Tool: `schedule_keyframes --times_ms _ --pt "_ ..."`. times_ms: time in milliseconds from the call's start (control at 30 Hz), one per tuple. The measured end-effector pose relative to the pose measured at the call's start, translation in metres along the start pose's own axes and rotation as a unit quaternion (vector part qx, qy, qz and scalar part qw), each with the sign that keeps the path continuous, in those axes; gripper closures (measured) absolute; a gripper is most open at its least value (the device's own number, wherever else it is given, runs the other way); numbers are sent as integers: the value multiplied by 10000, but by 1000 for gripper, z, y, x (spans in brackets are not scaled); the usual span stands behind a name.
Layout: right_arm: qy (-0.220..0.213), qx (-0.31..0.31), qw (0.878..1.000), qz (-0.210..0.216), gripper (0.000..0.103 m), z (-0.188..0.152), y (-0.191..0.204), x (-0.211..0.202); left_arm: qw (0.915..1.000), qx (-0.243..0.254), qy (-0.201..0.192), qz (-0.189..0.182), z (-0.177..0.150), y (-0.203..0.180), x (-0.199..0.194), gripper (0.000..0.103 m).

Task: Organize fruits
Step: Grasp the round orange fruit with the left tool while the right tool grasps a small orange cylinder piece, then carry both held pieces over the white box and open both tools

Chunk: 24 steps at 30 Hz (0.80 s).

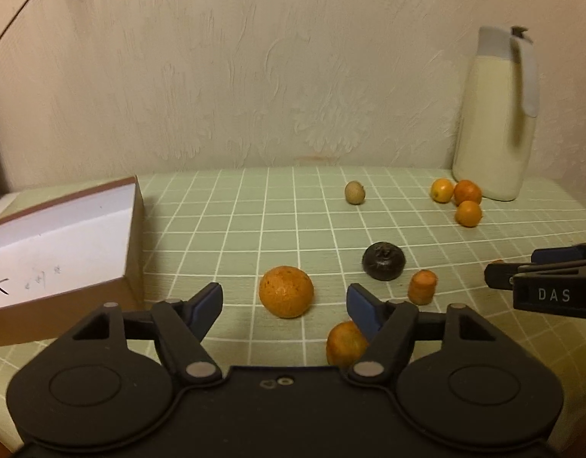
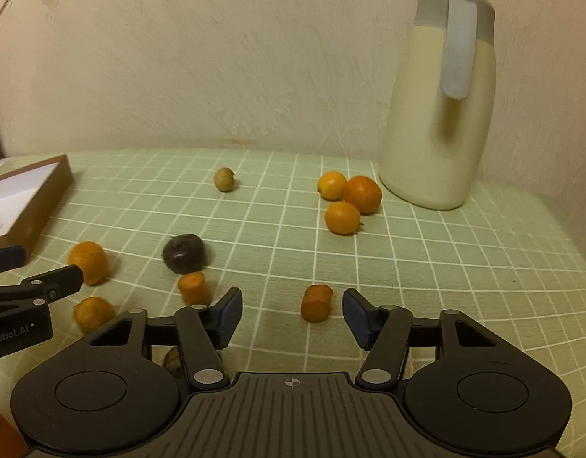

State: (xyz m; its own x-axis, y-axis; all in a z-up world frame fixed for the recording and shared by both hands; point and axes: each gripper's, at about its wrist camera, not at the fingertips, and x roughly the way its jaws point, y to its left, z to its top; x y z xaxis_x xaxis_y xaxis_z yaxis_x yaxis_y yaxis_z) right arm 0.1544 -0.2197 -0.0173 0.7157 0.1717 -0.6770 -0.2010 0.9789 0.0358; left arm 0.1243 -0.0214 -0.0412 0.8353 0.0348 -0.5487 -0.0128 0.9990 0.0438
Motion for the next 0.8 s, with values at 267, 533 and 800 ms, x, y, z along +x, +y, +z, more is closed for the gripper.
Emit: schedule_keyframes --times_ms 267,533,800 --pt "196 212 9994 -179 54 3 -8 28 9997 -55 243 -5 0 -3 29 46" --pt "387 194 9986 -289 69 -1 -6 39 9991 -175 360 124 -1 -2 41 57" --pt "389 205 9986 -288 83 0 -3 41 9990 -121 398 135 -2 -5 42 75"
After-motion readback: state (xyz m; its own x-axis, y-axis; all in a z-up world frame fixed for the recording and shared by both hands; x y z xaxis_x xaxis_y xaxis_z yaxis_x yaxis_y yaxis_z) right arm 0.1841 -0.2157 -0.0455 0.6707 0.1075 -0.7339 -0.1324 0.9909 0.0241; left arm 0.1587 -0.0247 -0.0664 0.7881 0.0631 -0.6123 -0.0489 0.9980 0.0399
